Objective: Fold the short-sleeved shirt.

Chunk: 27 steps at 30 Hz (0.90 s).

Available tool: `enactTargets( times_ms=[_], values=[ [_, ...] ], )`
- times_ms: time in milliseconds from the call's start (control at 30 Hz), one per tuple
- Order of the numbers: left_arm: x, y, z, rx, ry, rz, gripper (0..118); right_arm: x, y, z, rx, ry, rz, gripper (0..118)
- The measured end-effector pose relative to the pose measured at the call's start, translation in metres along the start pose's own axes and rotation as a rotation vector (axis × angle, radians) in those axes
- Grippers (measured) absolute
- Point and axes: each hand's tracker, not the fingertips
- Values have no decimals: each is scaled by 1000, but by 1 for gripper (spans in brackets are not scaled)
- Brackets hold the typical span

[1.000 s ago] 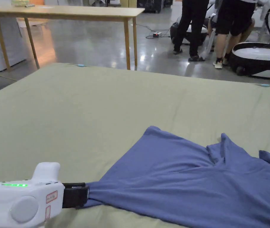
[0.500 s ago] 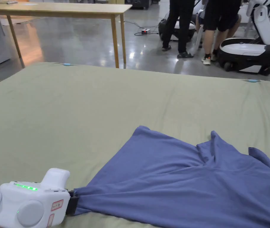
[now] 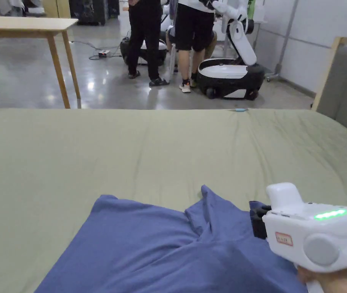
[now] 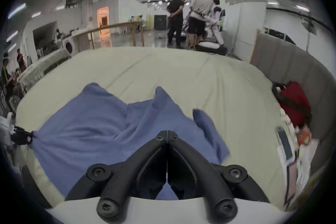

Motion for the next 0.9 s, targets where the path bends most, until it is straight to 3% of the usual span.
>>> enactTargets(
  times_ms=[100, 133, 200, 233, 400, 433, 500, 533, 567, 600, 633, 667, 700, 767, 900],
  values=[
    [0, 1, -2, -1, -10, 10, 4, 6, 36, -54, -92, 1, 78, 2],
    [0, 2, -2, -1, -13, 12, 4, 10, 44, -72, -135, 11, 70, 23],
    [-1, 2, -3, -3, -14, 16, 4, 14, 55, -104, -186, 35, 35, 94],
    [-1, 2, -4, -5, -16, 21, 4, 16, 56, -120, -254, 53, 33, 118],
    [1, 3, -5, -9, -8, 19, 4, 11, 49, -170, -360, -24, 142, 112],
    [1, 3, -6, -10, -6, 19, 4, 12, 46, -180, -411, -46, 126, 111],
    [1, 2, -8, -13, -4, 25, 4, 17, 42, -183, -413, 18, 16, 110],
    [1, 2, -8, -15, -3, 24, 4, 21, 41, -180, -413, 9, 5, 104],
    [1, 3, -8, -15, -3, 26, 4, 20, 43, -174, -401, 15, 35, 91],
    [1, 3, -7, -18, -4, 23, 4, 18, 47, -164, -379, 48, 36, 69],
    [1, 5, -6, -23, -4, 20, 4, 17, 53, -153, -361, 42, 48, 16],
    [1, 7, -5, -26, -4, 26, 4, 20, 55, -144, -335, 43, 66, 2],
    [0, 9, -3, -26, -6, 28, 4, 23, 58, -133, -300, 21, 88, 1],
    [1, 10, 4, -17, -3, 27, 4, 31, 64, -108, -258, 53, 17, 1],
    [-1, 22, 34, 54, -9, 50, 4, 38, 82, -36, -121, 76, 32, 1]
  ],
)
